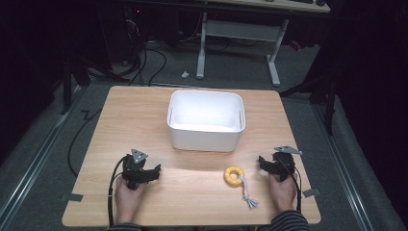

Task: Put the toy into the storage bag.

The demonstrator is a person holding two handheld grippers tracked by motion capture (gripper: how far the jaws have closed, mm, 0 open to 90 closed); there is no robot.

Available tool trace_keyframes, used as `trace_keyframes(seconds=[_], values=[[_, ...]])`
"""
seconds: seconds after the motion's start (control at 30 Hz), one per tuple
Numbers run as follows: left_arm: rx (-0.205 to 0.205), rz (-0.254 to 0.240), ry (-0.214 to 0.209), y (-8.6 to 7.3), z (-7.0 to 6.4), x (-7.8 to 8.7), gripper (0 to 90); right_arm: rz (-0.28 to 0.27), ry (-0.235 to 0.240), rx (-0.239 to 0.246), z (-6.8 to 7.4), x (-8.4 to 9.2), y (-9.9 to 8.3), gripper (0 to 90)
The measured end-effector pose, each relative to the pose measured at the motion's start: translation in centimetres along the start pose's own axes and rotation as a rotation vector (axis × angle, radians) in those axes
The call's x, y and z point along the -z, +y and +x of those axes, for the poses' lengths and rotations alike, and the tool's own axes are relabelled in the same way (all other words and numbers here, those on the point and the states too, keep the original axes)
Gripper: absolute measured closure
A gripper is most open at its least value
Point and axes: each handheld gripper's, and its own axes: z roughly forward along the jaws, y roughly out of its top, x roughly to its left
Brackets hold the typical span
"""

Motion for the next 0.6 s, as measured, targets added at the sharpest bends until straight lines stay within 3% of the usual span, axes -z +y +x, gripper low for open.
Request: trace_keyframes(seconds=[0.1, 0.43, 0.6], values=[[0.0, 0.0, 0.0, 0.0, 0.0, -0.01, 17.3, 0.0, 0.013, 0.023, 0.09, -0.06, 0.04, 20.4], [0.0, 0.0, 0.0, 0.01, 0.0, 0.0, 17.2, 0.008, 0.025, 0.031, 0.05, -0.12, 0.14, 19.6], [0.0, 0.0, 0.0, 0.01, 0.0, 0.0, 17.2, 0.013, 0.031, 0.027, 0.0, 0.06, 0.19, 26.2]])
